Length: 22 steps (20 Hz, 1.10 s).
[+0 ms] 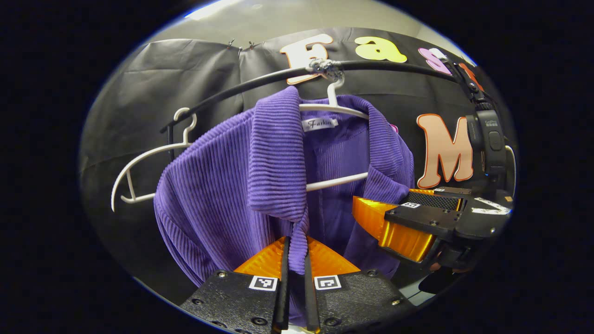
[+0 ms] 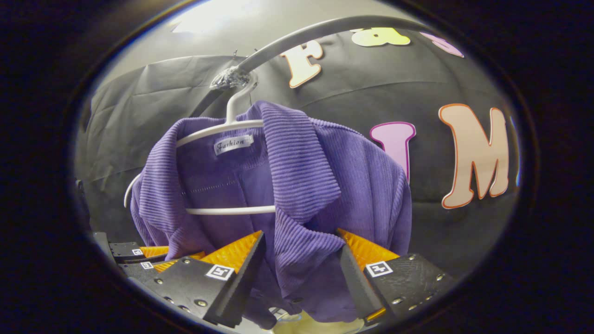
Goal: Grasp the clothes on the hanger with both hands and then place them into the laundry hamper below.
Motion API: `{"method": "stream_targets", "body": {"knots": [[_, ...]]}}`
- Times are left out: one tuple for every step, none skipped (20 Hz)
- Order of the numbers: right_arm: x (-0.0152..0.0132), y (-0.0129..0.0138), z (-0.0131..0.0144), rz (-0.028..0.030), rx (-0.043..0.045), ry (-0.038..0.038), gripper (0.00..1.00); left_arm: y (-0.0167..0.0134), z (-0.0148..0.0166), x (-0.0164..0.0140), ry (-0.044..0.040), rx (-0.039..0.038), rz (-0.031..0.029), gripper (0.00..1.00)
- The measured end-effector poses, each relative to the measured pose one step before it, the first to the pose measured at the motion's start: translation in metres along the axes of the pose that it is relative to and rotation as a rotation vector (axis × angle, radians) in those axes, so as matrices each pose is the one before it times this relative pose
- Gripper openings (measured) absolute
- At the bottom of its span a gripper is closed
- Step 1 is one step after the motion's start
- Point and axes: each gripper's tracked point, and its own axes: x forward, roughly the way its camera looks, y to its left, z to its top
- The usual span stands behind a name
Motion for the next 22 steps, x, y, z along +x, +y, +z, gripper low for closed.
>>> {"method": "stream_targets", "body": {"knots": [[0.00281, -0.00236, -0.00397, -0.015, -0.00403, 0.01647, 0.83, 0.00055, -0.00211, 0.00244, 0.00849, 0.00129, 0.00148, 0.15], [0.00369, -0.00487, -0.00497, -0.02539, 0.01191, 0.02359, 0.74, -0.0011, -0.00155, 0.00149, 0.01322, 0.00004, -0.00085, 0.12], [0.00119, -0.00246, -0.00231, -0.009, 0.02518, 0.01631, 0.64, -0.00003, 0.00154, -0.00122, 0.00174, 0.00295, -0.00093, 0.09], [0.00215, 0.00135, -0.00053, 0.00728, 0.02999, 0.01414, 0.55, 0.00008, 0.00388, -0.0005, -0.00521, 0.00084, -0.00684, 0.1], [-0.00297, -0.00326, 0.00076, -0.0087, 0.02131, 0.00197, 0.32, -0.00241, 0.00445, -0.00294, -0.01065, -0.00288, -0.02221, 0.08], [-0.00428, 0.00292, 0.00209, 0.02589, 0.0164, -0.0067, 0.09, 0.00007, 0.00295, -0.00302, 0.00293, 0.00623, -0.01379, 0.07], [-0.00487, 0.00531, -0.0007, 0.04214, -0.00363, -0.00064, 0.07, 0.00205, 0.00054, -0.00399, 0.00189, -0.00201, -0.01116, 0.06], [-0.00359, 0.00023, 0.00012, 0.01649, -0.01227, -0.00485, 0.05, 0.00128, -0.00032, -0.00548, 0.00983, -0.00325, -0.01413, 0.06], [-0.00598, -0.0013, 0.0027, 0.00494, -0.00067, -0.00488, 0.05, 0.00116, 0.00041, -0.00534, 0.0049, -0.01643, -0.00944, 0.03], [-0.00609, 0.00441, -0.00189, 0.02195, 0.01313, 0.01635, 0.05, 0.00438, 0.0041, -0.00822, -0.00479, -0.01662, -0.00621, 0.04], [-0.00534, 0.00739, -0.00213, 0.03547, 0.02267, 0.02851, 0.05, 0.00519, 0.0041, -0.00709, -0.00766, -0.01461, -0.00945, 0.02], [-0.00502, 0.00274, 0.00188, 0.01356, 0.01611, 0.00343, 0.03, 0.00289, 0.00468, -0.00717, -0.00142, -0.01362, -0.01045, 0.02], [-0.00432, 0.00043, 0.00398, 0.00311, -0.00544, -0.00475, 0.05, 0.00042, 0.00258, -0.00826, 0.00773, -0.01725, -0.0115, 0.02], [-0.0089, 0.00117, 0.00469, 0.00379, -0.02067, -0.0148, 0.05, 0.00168, 0.00524, -0.00885, 0.00171, -0.01432, -0.01159, 0.02], [-0.00463, 0.00313, 0.00676, 0.00695, -0.03872, -0.03216, 0.05, 0.00303, 0.00672, -0.00878, -0.00202, -0.00478, -0.0073, 0.02], [-0.01168, 0.00196, 0.00634, 0.00563, -0.05682, -0.02557, 0.01, 0.00441, 0.00623, -0.00963, -0.00519, 0.00147, -0.00367, 0.01], [-0.00483, -0.00059, 0.00537, -0.00705, -0.05456, -0.0095, 0.01, 0.00329, 0.0069, -0.00764, -0.00363, 0.01087, 0.00222, 0.01], [-0.00392, -0.00361, 0.00345, -0.01935, -0.03364, -0.00652, 0.01, 0.0046, 0.00642, -0.00737, 0.00498, 0.01804, 0.00409, 0.02], [-0.00334, -0.00178, 0.00378, -0.00608, -0.00097, -0.00144, 0.01, 0.00447, 0.00748, -0.00667, -0.00142, 0.02018, 0.00192, 0.02], [-0.00227, -0.00136, 0.00317, -0.00791, 0.01957, -0.00452, 0.0, 0.00669, 0.01027, -0.00751, -0.01022, 0.02649, 0.01001, 0.01], [-0.00351, -0.00657, 0.00613, -0.02214, 0.01538, -0.01962, 0.0, 0.00711, 0.01179, -0.00744, -0.01611, 0.02791, 0.01351, 0.01], [-0.00522, -0.01121, 0.0083, -0.03544, 0.00189, -0.02375, 0.01, 0.00728, 0.01237, -0.00547, -0.01621, 0.02395, 0.01328, 0.02]]}}
